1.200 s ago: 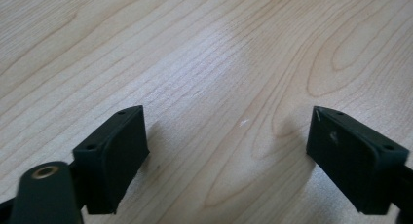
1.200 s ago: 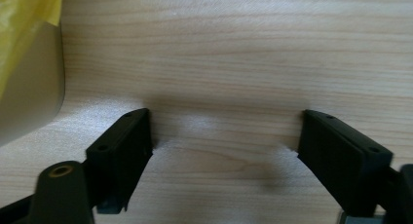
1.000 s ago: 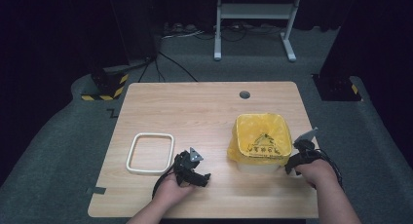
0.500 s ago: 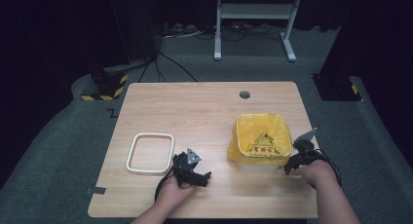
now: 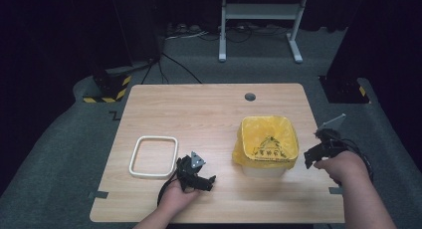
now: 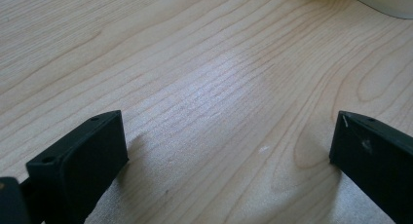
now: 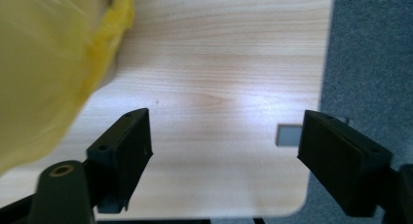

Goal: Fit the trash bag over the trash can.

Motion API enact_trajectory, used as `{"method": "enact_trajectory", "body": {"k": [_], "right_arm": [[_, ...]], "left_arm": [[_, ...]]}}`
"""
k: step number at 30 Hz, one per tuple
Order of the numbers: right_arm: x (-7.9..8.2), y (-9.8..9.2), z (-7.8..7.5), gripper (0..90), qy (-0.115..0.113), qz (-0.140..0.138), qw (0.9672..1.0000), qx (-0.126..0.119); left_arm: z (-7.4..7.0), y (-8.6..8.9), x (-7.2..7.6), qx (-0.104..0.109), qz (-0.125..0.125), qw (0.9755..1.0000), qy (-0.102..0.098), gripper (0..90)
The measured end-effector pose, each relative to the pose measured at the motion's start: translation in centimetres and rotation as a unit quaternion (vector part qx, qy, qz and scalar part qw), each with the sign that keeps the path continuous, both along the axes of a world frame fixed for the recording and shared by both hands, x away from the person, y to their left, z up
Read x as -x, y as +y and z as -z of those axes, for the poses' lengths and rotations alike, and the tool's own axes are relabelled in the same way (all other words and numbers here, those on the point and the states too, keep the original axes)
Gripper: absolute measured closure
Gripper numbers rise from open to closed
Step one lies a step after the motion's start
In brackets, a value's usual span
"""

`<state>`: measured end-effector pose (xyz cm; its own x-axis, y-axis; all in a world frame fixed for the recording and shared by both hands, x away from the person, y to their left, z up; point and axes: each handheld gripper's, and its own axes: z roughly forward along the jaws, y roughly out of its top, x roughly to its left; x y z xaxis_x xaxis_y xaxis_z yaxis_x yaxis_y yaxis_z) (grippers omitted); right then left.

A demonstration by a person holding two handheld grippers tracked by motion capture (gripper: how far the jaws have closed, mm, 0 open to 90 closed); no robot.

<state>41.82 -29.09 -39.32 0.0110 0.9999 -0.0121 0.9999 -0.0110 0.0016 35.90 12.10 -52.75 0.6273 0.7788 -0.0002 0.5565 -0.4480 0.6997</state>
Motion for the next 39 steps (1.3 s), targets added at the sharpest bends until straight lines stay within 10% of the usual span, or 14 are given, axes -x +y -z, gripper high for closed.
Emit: {"method": "enact_trajectory", "body": {"k": [16, 39], "right_arm": [[-0.9, 3.4, -8.4, 23.4, -0.039, -0.005, 0.9992, 0.012], [-2.9, 14.8, -8.7, 25.4, -0.027, -0.098, 0.9945, 0.024]], "left_arm": [[0.0, 0.0, 0.0, 0.0, 0.002, 1.0, 0.001, 0.4], [-0.1, 0.0, -0.1, -0.003, 0.004, 1.0, 0.003, 0.5]]}}
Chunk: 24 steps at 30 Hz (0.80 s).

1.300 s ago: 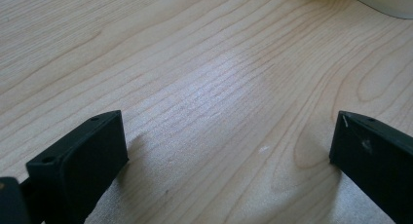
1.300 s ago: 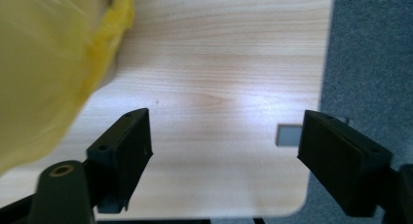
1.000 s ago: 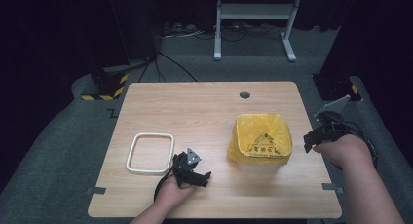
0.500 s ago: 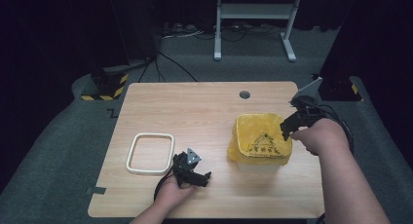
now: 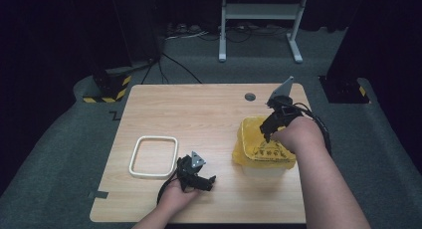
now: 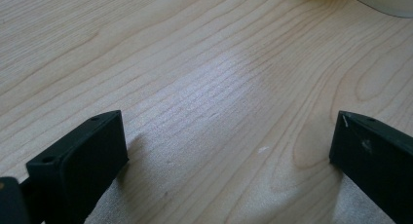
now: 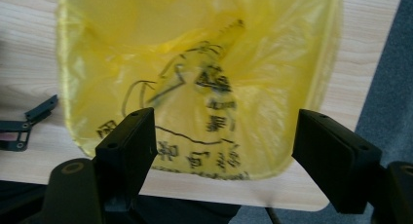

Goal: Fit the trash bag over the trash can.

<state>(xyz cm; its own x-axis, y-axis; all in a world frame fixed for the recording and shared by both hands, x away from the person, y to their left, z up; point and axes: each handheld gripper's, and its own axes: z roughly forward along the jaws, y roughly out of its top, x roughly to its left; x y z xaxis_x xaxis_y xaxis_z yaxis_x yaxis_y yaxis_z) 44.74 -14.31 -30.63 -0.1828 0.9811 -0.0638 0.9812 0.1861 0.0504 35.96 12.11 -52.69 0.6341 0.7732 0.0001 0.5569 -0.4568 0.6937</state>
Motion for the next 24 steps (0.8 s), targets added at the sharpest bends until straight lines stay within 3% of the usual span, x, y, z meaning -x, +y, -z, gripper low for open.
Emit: {"method": "enact_trajectory", "body": {"k": [7, 12, 19, 24], "right_arm": [[0.0, 1.3, 1.7, 44.0, 0.015, -0.023, 0.9994, 0.022], [-0.5, 1.3, 5.0, 52.4, 0.037, -0.031, 0.9982, 0.036], [-1.0, 0.8, 9.0, 54.5, 0.08, -0.041, 0.9954, 0.033], [-1.0, 0.6, 8.4, 48.4, 0.077, -0.041, 0.996, 0.02]], "left_arm": [[0.0, 0.0, 0.0, 0.0, 0.001, 1.0, -0.001, 0.5], [0.0, 0.0, 0.0, 0.001, 0.0, 1.0, -0.003, 0.5], [0.1, 0.0, 0.0, 0.002, 0.001, 1.0, -0.003, 0.4], [0.0, 0.0, 0.0, 0.001, 0.002, 1.0, -0.002, 0.4]]}}
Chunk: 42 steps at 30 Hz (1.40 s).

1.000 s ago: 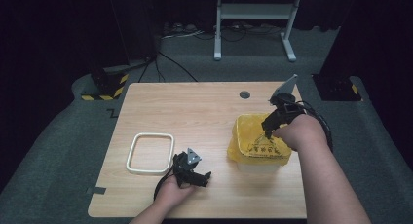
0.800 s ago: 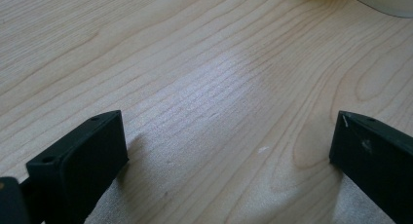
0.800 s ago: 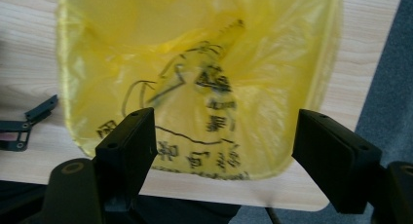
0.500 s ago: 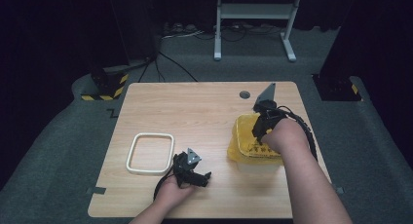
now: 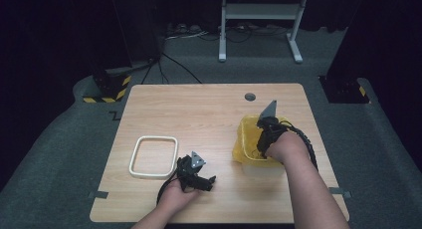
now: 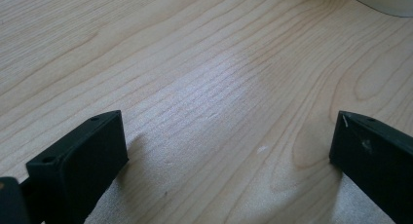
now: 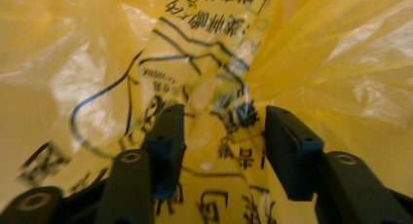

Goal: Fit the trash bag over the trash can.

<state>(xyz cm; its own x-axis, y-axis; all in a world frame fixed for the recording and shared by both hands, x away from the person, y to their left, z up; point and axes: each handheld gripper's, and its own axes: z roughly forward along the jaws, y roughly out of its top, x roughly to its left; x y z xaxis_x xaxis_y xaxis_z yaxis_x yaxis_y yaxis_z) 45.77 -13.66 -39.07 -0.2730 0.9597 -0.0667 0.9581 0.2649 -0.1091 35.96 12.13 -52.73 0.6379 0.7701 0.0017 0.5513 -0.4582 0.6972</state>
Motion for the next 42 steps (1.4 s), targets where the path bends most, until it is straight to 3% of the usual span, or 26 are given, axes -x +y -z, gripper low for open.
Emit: {"method": "enact_trajectory", "body": {"k": [5, 10, 13, 18, 22, 25, 30, 35, 39, 42], "right_arm": [[-0.3, 0.0, -3.3, 48.8, -0.035, 0.004, 0.9994, -0.005], [-1.1, 0.3, -4.5, 54.3, -0.07, 0.0, 0.9975, 0.006], [-1.9, 0.7, -3.1, 54.4, -0.077, -0.004, 0.9967, 0.025], [-2.6, 1.0, 1.8, 54.6, -0.028, -0.013, 0.9985, 0.046], [-2.5, 1.1, 3.5, 55.1, -0.012, -0.022, 0.9988, 0.043], [-2.3, 0.9, 2.6, 54.4, -0.017, -0.022, 0.9989, 0.038], [-1.9, 0.4, -1.1, 53.5, -0.057, -0.018, 0.998, 0.019], [-2.2, -0.2, -3.8, 53.5, -0.095, -0.012, 0.9953, 0.012], [-2.8, -0.2, -4.7, 50.8, -0.113, -0.013, 0.9935, 0.008], [-3.2, 0.0, -4.5, 47.3, -0.132, -0.017, 0.9908, 0.024]], "left_arm": [[0.0, 0.0, 0.0, 0.0, 0.001, 1.0, 0.001, 0.5], [0.0, 0.0, 0.0, -0.001, 0.001, 1.0, 0.001, 0.4], [0.0, 0.0, 0.0, -0.001, 0.001, 1.0, 0.001, 0.4], [0.0, 0.0, 0.0, 0.001, 0.001, 1.0, 0.0, 0.4], [0.0, 0.0, 0.0, 0.001, 0.002, 1.0, 0.0, 0.4], [0.0, 0.0, 0.0, 0.001, 0.002, 1.0, 0.001, 0.5], [0.0, 0.0, 0.1, 0.001, 0.001, 1.0, 0.0, 0.6], [0.0, 0.0, 0.1, -0.002, 0.003, 1.0, -0.001, 0.6], [0.0, 0.0, 0.0, 0.0, 0.005, 1.0, 0.0, 0.6], [0.0, 0.0, 0.0, -0.001, 0.007, 1.0, 0.001, 0.5]]}}
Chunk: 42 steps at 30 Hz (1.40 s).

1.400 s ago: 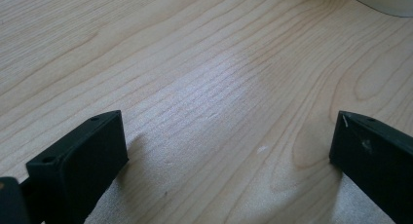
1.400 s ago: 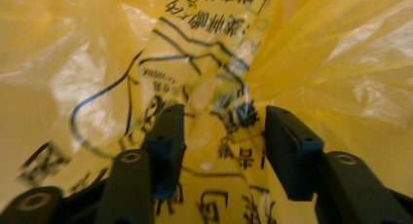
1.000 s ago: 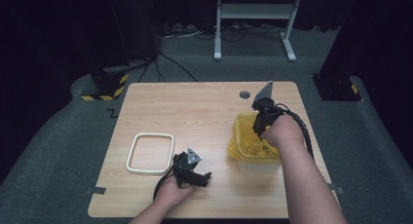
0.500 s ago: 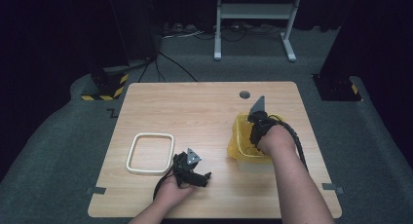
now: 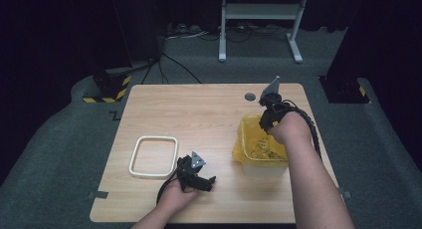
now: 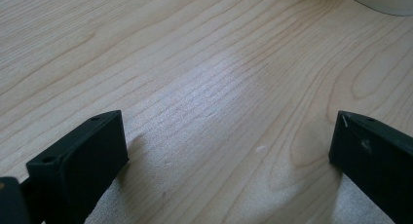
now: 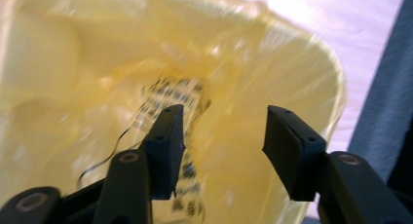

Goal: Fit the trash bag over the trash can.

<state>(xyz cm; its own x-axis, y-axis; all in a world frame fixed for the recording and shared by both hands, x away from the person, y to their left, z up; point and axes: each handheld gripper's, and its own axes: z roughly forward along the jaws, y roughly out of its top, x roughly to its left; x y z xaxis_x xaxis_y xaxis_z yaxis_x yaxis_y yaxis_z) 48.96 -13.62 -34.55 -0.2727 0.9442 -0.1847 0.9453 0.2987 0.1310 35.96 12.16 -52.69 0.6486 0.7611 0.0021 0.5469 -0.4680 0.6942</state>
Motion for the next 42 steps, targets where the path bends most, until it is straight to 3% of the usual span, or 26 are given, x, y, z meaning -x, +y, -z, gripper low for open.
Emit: {"method": "enact_trajectory", "body": {"k": [3, 5, 9, 14, 17, 23, 32, 42], "right_arm": [[-0.4, 0.1, 0.9, 45.4, -0.01, -0.003, 0.9998, 0.016], [-0.6, 0.1, 2.4, 45.3, -0.009, -0.008, 0.9996, 0.027], [-0.7, 0.0, 5.2, 45.1, 0.009, -0.009, 0.9992, 0.039], [-0.5, 0.0, 6.5, 45.0, 0.023, -0.015, 0.9988, 0.04], [-0.2, 0.0, 5.4, 45.8, 0.012, -0.015, 0.9996, 0.022], [0.4, 0.8, 2.5, 54.6, -0.012, -0.034, 0.9993, 0.011], [0.5, 1.9, -0.9, 59.3, -0.016, -0.033, 0.9989, -0.029], [1.3, 6.1, -3.3, 67.7, -0.027, -0.069, 0.9952, -0.063]], "left_arm": [[0.0, -0.1, 0.0, 0.002, 0.0, 1.0, 0.0, 0.5], [0.0, 0.0, 0.0, 0.0, 0.001, 1.0, 0.0, 0.5], [0.0, -0.1, 0.0, 0.002, 0.002, 1.0, -0.001, 0.5], [0.0, 0.0, 0.0, 0.002, 0.003, 1.0, 0.0, 0.5], [0.0, -0.1, 0.0, 0.002, 0.003, 1.0, 0.0, 0.5], [0.0, -0.1, 0.1, 0.001, 0.003, 1.0, 0.0, 0.5], [0.0, -0.1, 0.1, 0.001, 0.003, 1.0, -0.003, 0.5], [0.0, 0.0, 0.1, 0.0, 0.002, 1.0, -0.001, 0.5]]}}
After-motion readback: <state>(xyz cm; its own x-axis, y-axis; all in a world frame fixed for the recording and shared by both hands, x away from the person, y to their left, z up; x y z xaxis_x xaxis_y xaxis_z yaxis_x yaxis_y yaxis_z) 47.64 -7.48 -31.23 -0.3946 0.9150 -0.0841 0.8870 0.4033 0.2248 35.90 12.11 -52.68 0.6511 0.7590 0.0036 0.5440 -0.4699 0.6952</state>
